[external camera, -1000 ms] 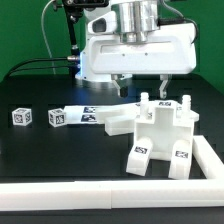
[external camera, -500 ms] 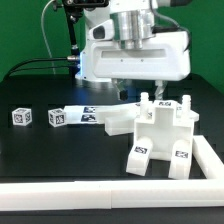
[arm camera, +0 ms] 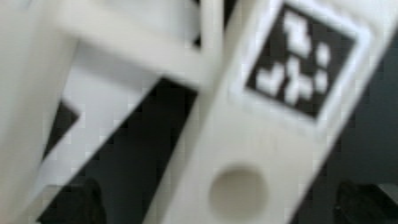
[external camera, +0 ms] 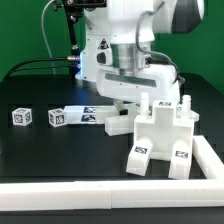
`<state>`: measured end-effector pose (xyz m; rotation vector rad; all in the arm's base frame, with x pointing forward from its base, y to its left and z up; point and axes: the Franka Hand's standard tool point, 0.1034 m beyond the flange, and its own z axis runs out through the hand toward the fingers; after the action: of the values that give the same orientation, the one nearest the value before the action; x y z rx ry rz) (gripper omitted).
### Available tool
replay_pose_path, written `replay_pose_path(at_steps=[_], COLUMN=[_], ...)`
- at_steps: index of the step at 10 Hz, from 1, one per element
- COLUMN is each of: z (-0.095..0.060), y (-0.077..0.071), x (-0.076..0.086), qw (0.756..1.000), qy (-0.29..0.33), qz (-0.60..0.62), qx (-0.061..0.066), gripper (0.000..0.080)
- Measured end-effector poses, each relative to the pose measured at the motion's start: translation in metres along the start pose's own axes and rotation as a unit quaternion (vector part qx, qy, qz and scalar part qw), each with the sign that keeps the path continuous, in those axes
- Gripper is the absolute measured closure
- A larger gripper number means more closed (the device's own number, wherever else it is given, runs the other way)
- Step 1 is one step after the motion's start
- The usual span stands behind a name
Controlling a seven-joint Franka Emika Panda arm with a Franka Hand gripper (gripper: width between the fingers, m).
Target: Assemble chair
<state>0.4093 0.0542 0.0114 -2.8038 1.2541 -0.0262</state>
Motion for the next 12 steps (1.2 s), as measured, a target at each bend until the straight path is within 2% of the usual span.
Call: replay_pose_path(at_steps=[3,4,5,7,10,11,12], z=[0.006,0.006,0.006,0.006,0.006,0.001,-0.014], y=[-0.020,-0.018,-0.018,-0.018,-0.018,-0.014,-0.007], x=[-0.015,-0.014,-0.015,-0.015,-0.014,-0.008,0.004], qw=[1.000,1.000,1.000,1.000,1.000,0.999,0.998], qy=[-0.004,-0.004,-0.004,-0.004,-0.004,-0.009,-0.019], qz=[-0.010,-0.011,-0.012,-0.012,-0.015,-0.044,-0.058], qx=[0.002,0.001,0.001,0.001,0.001,0.001,0.005], gripper=[0.0150,0.0217,0.0217,0.0491,0.0518,0.0518,0.0518])
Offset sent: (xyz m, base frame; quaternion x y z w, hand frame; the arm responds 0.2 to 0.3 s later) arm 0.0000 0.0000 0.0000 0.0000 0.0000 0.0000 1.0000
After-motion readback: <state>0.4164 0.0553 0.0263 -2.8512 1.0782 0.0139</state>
